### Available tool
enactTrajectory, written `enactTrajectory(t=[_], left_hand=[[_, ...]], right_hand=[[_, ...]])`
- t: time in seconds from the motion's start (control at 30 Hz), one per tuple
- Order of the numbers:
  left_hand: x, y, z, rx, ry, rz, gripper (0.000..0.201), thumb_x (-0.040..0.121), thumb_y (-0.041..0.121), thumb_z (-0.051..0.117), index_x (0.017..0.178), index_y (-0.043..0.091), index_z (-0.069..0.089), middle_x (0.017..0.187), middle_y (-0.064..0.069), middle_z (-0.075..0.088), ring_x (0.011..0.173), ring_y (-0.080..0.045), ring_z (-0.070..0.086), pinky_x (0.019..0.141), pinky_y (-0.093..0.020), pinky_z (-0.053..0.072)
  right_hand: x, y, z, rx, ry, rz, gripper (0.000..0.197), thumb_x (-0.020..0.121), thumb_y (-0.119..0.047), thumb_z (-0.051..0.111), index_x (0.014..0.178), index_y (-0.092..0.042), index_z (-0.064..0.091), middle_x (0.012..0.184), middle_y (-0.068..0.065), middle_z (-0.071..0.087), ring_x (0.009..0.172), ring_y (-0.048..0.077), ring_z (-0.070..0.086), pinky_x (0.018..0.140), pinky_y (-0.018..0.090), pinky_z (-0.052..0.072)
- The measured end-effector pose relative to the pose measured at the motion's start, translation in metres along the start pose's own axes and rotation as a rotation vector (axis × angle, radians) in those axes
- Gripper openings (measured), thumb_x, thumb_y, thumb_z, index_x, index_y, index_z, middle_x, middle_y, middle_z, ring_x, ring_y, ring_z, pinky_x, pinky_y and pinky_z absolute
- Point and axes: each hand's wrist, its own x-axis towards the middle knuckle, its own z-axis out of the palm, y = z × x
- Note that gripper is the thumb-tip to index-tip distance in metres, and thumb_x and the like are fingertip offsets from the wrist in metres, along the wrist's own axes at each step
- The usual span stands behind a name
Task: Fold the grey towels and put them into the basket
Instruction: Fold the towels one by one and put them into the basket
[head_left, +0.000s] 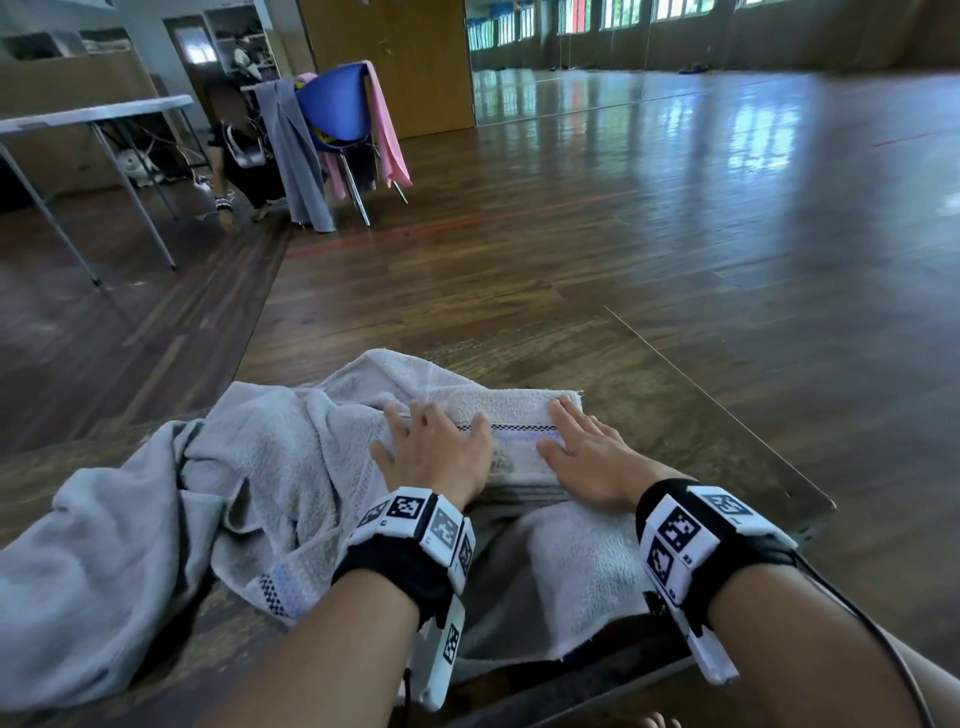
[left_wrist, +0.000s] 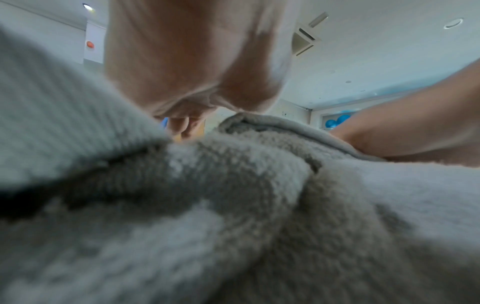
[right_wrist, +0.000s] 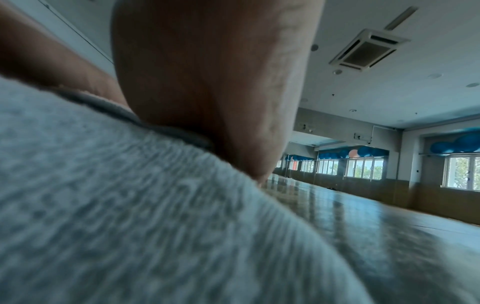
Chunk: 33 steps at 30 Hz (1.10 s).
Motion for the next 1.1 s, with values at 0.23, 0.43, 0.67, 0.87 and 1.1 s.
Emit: enactTrajectory(t=[0.23,0.43,0.67,0.87,1.1], left_hand=[[-0.003,0.005,-0.01,-0.002,0.078,-0.005,0.039,0.085,0.051,0.049,0.077,0.017,0.064,0.099,-0.002,0.068,0.12,-0.027,0.051,0.11,-0.062,0.014],[-0.015,0.018,-0.03,-0.651,0.073,0.126,0.019,0.082,0.032,0.065,0.087,0.014,0.059,0.084,0.0,0.066,0.082,-0.02,0.063,0.069,-0.031,0.046],[-0.033,0.01,-0.072,-1.331,-0.217,-0.005,0.027,0.08,0.019,0.069,0.099,0.002,0.061,0.099,-0.023,0.072,0.089,-0.039,0.071,0.08,-0.053,0.058],[-0.029,-0.031,-0.094,-1.291,-0.366,-0.077,0.05,0.081,0.022,0.071,0.122,-0.004,0.057,0.12,-0.03,0.063,0.098,-0.035,0.064,0.087,-0.048,0.052],[-0.04,-0.072,-0.066,-0.194,-0.113,0.101,0.048,0.08,0.04,0.077,0.11,0.014,0.051,0.101,-0.002,0.058,0.097,-0.023,0.06,0.085,-0.038,0.052]], right_hand=[[0.004,0.007,-0.003,-0.005,0.137,-0.062,0.064,0.102,-0.044,0.044,0.157,-0.016,0.026,0.169,0.002,0.013,0.152,0.032,0.023,0.119,0.041,0.023],[0.006,0.002,-0.008,0.147,0.344,0.034,0.06,0.095,-0.056,0.048,0.13,-0.007,0.05,0.141,0.017,0.049,0.126,0.034,0.049,0.098,0.043,0.041],[-0.003,-0.03,-0.026,0.678,0.353,0.019,0.09,0.074,-0.09,0.044,0.127,-0.017,0.051,0.118,-0.001,0.06,0.103,0.021,0.061,0.084,0.039,0.048],[-0.01,-0.052,-0.031,0.874,0.37,-0.121,0.064,0.068,-0.055,0.082,0.112,-0.014,0.059,0.1,0.004,0.072,0.066,0.006,0.073,0.049,0.019,0.052],[-0.038,-0.034,0.001,0.076,0.207,0.038,0.045,0.087,-0.036,0.069,0.114,-0.013,0.041,0.109,0.009,0.057,0.088,0.022,0.056,0.055,0.024,0.035]])
